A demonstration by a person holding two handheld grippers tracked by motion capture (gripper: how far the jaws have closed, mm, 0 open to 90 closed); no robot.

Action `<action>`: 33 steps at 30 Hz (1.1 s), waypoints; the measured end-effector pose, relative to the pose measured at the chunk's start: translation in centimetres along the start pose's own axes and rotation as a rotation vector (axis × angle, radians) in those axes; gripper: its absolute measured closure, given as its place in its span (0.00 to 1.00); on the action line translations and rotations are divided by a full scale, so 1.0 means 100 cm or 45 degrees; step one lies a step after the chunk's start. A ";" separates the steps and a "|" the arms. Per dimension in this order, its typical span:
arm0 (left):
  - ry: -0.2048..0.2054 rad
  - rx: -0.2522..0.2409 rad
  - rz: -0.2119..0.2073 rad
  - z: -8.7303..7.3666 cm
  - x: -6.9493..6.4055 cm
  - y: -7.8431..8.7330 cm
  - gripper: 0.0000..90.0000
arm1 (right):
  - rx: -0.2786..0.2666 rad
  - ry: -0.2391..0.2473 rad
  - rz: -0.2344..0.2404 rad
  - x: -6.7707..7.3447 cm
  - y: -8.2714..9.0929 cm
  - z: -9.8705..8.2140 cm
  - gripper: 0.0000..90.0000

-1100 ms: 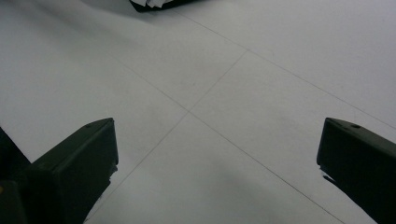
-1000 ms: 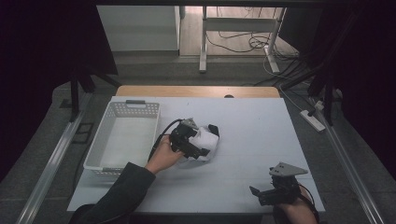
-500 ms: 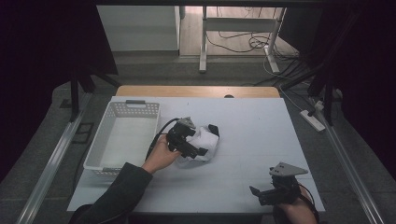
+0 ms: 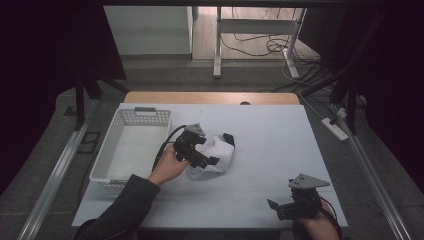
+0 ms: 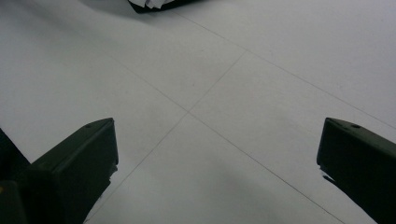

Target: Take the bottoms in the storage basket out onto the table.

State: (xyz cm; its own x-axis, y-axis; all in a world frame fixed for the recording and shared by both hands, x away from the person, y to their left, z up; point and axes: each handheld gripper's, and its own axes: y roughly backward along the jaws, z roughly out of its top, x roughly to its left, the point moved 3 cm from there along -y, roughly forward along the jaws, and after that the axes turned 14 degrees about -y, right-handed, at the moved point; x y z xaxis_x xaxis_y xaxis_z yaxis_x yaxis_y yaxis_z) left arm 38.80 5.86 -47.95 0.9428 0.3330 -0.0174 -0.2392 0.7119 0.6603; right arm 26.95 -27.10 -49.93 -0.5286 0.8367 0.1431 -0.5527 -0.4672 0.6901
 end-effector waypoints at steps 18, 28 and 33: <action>0.024 -0.028 0.006 -0.006 0.004 0.012 0.01 | -0.003 -0.005 0.003 0.000 0.000 0.000 0.00; 0.028 -0.027 0.012 -0.010 0.005 0.019 0.00 | -0.003 -0.008 0.004 0.000 0.000 0.000 0.00; 0.020 -0.025 0.001 -0.012 0.004 0.022 0.00 | -0.003 -0.007 0.004 0.000 0.000 0.000 0.00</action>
State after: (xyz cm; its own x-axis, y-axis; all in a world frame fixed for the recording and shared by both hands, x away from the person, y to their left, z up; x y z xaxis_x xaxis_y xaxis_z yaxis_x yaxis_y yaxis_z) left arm 38.39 8.32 -47.40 0.9388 0.3432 -0.0283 -0.2450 0.7234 0.6455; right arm 26.96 -27.12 -49.92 -0.5270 0.8366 0.1494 -0.5523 -0.4708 0.6880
